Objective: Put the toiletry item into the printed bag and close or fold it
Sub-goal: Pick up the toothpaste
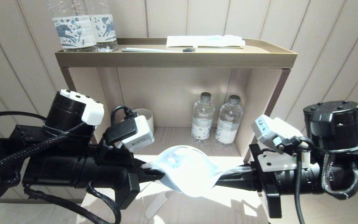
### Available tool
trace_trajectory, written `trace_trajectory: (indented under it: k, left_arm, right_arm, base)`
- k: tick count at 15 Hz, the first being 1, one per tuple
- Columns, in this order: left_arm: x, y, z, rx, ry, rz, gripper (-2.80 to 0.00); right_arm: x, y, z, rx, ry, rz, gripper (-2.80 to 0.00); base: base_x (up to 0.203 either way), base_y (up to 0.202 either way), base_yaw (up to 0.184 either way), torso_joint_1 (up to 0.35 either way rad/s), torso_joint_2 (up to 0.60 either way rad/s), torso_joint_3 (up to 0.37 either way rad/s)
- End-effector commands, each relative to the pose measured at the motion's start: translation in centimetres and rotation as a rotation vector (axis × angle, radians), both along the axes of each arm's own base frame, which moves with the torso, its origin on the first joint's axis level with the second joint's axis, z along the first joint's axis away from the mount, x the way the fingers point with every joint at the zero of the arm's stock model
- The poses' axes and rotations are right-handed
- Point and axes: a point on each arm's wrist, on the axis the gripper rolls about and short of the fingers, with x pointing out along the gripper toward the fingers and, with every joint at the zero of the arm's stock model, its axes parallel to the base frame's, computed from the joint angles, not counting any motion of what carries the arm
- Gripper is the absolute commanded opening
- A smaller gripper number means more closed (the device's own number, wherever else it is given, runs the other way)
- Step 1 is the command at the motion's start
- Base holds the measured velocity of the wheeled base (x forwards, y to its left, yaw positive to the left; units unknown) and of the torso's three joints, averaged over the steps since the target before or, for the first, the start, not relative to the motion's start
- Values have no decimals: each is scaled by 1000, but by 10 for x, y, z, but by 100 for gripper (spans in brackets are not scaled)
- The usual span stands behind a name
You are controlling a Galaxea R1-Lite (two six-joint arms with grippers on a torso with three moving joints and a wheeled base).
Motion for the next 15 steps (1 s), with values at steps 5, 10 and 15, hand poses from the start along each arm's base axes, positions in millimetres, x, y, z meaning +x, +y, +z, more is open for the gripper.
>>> trace_trajectory:
  k: [5, 10, 15]
  left_arm:
    - [-2, -14, -8, 12, 22, -50, -280]
    - [-2, -20, -11, 17, 31, -60, -280]
    - [-5, -17, -6, 6, 17, -52, 0]
  right_arm:
    - [15, 16, -6, -14, 22, 23, -280]
    - [19, 19, -7, -19, 27, 21, -280]
    - [14, 12, -1, -9, 10, 7, -280]
  base:
    - [0, 0, 0, 0, 0, 0]
    - [0, 0, 0, 0, 0, 0]
    - [0, 0, 0, 0, 0, 0]
